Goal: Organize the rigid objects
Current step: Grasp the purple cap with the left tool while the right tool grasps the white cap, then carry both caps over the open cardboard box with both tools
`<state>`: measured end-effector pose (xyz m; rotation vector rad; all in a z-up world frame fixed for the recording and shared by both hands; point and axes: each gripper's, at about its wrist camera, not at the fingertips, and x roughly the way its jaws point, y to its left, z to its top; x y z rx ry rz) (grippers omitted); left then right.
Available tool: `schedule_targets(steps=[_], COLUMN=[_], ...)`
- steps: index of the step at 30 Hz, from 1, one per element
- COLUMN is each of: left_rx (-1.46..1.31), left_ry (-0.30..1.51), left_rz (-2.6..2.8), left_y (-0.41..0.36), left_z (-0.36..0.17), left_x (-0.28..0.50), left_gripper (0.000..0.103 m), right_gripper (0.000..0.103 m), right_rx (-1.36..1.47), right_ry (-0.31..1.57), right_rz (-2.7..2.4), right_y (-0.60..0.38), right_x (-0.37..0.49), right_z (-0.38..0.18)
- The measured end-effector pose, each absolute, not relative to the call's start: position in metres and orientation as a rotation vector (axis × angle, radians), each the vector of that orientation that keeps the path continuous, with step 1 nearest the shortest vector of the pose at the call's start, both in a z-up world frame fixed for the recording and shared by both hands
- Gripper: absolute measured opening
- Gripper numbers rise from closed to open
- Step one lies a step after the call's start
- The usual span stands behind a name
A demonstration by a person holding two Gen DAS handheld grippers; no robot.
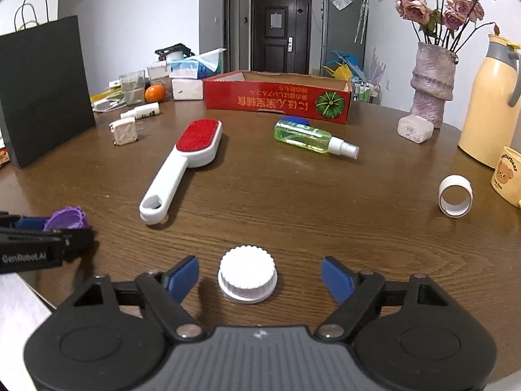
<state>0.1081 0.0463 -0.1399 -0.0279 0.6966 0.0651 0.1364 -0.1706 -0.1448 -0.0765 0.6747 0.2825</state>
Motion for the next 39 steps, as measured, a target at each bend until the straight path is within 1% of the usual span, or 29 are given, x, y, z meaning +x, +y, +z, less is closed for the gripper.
schedule_targets(steps=[1, 2, 3, 4, 19, 39], left_rx=[-0.029, -0.03, -0.032, -0.035, -0.064, -0.11], left_ry=[0.697, 0.698, 0.698, 0.698, 0.65, 0.543], left_rz=[0.065, 0.066, 0.064, 0.062, 0.051, 0.023], left_y=[0.047, 0.047, 0.048, 0.048, 0.053, 0.059], left_z=[-0.14, -0.139, -0.14, -0.139, -0.121, -0.07], left_x=[0.109, 0.11, 0.11, 0.111, 0.134, 0.201], left_gripper=[0.054, 0.054, 0.054, 0.054, 0.054, 0.054], right_gripper=[0.061, 0.052, 0.048, 0.039, 0.039, 0.039], right_rx=[-0.088, -0.081, -0.077, -0.08, -0.076, -0.042], right_ry=[0.687, 0.687, 0.691, 0.691, 0.667, 0.605], right_rz=[0.292, 0.312, 0.322, 0.325, 0.337, 0.322], right_y=[-0.169, -0.17, -0.17, -0.169, -0.168, -0.166], right_x=[0.138, 0.137, 0.138, 0.137, 0.149, 0.215], right_z=[-0.146, -0.146, -0.146, -0.145, -0.135, -0.099])
